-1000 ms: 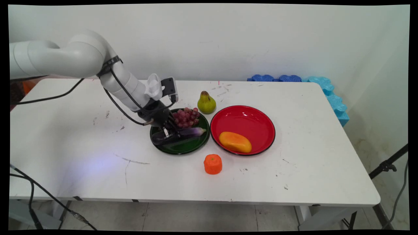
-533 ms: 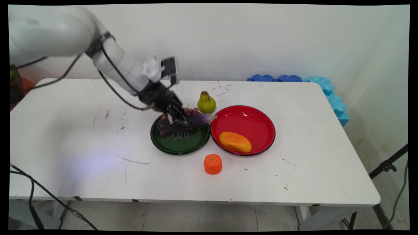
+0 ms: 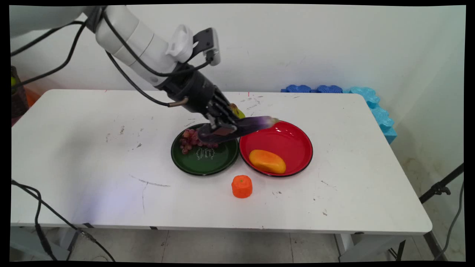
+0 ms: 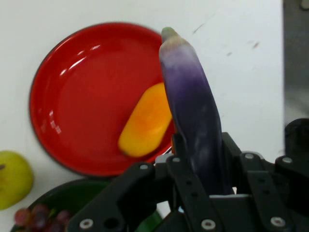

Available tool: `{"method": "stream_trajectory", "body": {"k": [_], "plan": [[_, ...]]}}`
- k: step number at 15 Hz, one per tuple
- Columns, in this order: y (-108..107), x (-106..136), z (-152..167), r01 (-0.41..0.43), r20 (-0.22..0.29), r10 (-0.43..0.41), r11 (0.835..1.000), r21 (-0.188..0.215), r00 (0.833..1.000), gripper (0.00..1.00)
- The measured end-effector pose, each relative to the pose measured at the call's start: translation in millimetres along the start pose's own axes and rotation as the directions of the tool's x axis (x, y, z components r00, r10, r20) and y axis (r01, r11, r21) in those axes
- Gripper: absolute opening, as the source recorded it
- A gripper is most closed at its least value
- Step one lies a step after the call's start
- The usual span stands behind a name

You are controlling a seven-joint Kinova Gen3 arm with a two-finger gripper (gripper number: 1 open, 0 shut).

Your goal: Place the picked object on the table

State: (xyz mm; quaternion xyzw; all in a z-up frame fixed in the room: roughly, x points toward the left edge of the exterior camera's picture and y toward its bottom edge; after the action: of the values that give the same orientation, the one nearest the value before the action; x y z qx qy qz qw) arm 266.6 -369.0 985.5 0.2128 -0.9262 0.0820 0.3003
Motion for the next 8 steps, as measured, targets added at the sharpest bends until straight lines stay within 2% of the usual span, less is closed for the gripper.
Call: {"method": "stream_trajectory", "body": {"k": [4,8], "plan": [[27.7,11.7,8.6,-0.006,-0.010,0.006,0.999,-0.031,1.000,0.00],[54.3,3.2,37.1,-0.009,0.016,0.010,0.998,-0.059,1.000,0.00]]}}
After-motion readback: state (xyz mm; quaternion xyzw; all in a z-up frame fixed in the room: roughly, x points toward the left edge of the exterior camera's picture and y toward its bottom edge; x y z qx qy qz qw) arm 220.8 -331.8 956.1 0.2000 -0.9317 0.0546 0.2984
